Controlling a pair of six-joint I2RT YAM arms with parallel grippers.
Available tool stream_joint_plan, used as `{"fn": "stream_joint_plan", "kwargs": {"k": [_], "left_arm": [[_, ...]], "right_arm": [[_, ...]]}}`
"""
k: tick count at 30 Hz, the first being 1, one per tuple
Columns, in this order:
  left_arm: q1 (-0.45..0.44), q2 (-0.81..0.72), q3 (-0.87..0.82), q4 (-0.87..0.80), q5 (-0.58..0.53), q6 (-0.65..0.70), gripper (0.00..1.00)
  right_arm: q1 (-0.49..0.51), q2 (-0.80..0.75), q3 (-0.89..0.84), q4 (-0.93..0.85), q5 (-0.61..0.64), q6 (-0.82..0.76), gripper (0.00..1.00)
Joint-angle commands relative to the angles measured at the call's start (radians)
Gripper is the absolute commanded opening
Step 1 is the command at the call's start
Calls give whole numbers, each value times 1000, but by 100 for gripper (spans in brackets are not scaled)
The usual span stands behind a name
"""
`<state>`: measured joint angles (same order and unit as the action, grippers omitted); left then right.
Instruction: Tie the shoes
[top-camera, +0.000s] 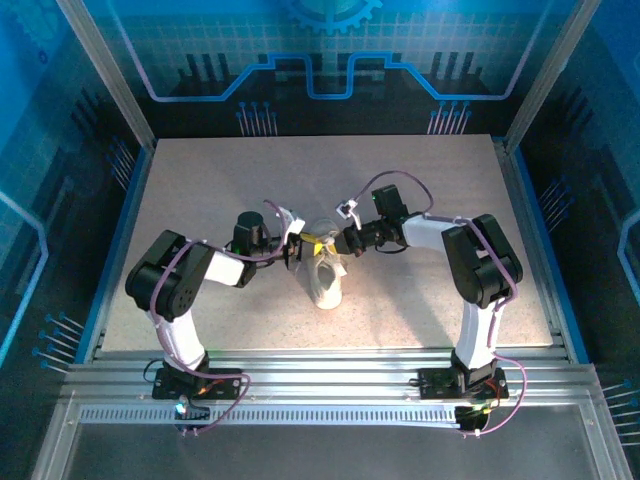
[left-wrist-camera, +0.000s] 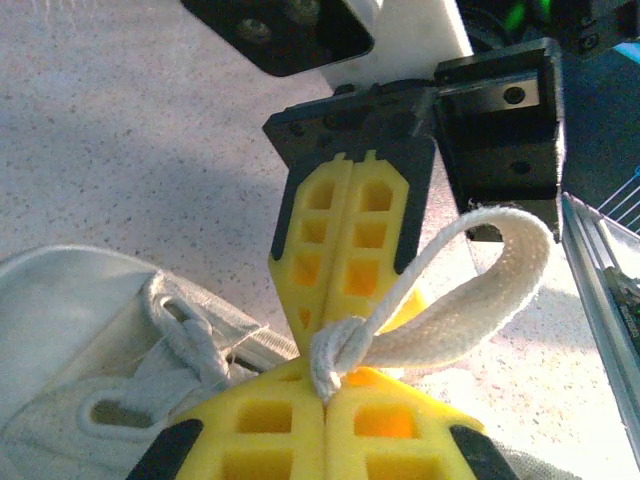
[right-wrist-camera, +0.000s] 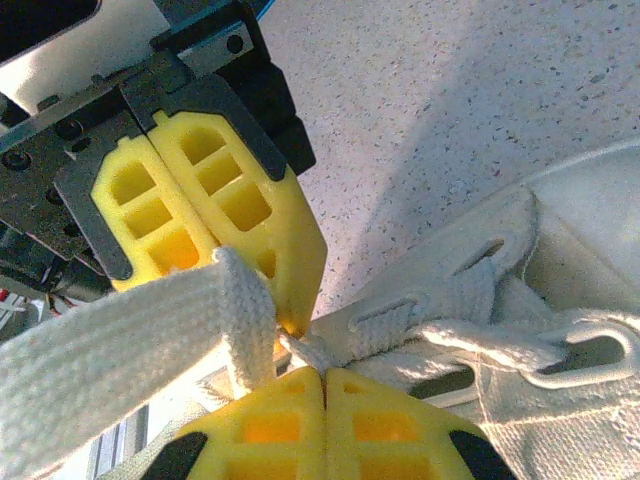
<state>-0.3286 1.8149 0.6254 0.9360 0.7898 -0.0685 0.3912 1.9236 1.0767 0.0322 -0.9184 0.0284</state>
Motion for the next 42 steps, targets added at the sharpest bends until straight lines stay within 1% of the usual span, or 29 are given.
{"fn": "stream_joint_plan", "kwargs": {"k": [1, 5, 10, 13, 16, 17, 18, 21, 22, 28, 31, 35, 42], "left_arm": [[-5, -54, 0, -81, 2, 29, 0], [-41, -100, 12, -202, -60, 68, 1], [-116, -153, 44, -374, -165, 142, 6], [-140, -177, 50, -418, -209, 170, 8], [-148, -191, 52, -442, -225, 179, 13], [-149, -195, 54, -450, -229, 182, 13], [-149, -199, 55, -458, -230, 187, 13], [-150, -200, 59, -474, -218, 194, 2], [-149, -200, 56, -469, -212, 194, 0], [-150, -195, 50, -453, -201, 185, 0], [-147, -195, 50, -450, -188, 186, 0], [-147, -195, 51, -453, -163, 185, 0], [-147, -203, 44, -454, -129, 188, 0]], "right_arm": [[-5, -21, -21, 14, 89, 35, 2], [4, -5, 15, -30, 101, 37, 2], [10, 29, 82, -95, 107, 16, 2], [11, 39, 106, -110, 109, 12, 2], [11, 40, 114, -107, 116, 9, 2], [11, 41, 116, -106, 120, 7, 2], [13, 40, 116, -104, 128, 4, 3], [15, 38, 121, -103, 139, -11, 4], [15, 38, 124, -102, 137, -21, 4], [19, 37, 143, -83, 95, -61, 5], [24, 23, 124, -26, 86, -70, 6], [30, 1, 98, 54, 95, -99, 6], [35, -1, 121, 63, 111, -145, 7]]}}
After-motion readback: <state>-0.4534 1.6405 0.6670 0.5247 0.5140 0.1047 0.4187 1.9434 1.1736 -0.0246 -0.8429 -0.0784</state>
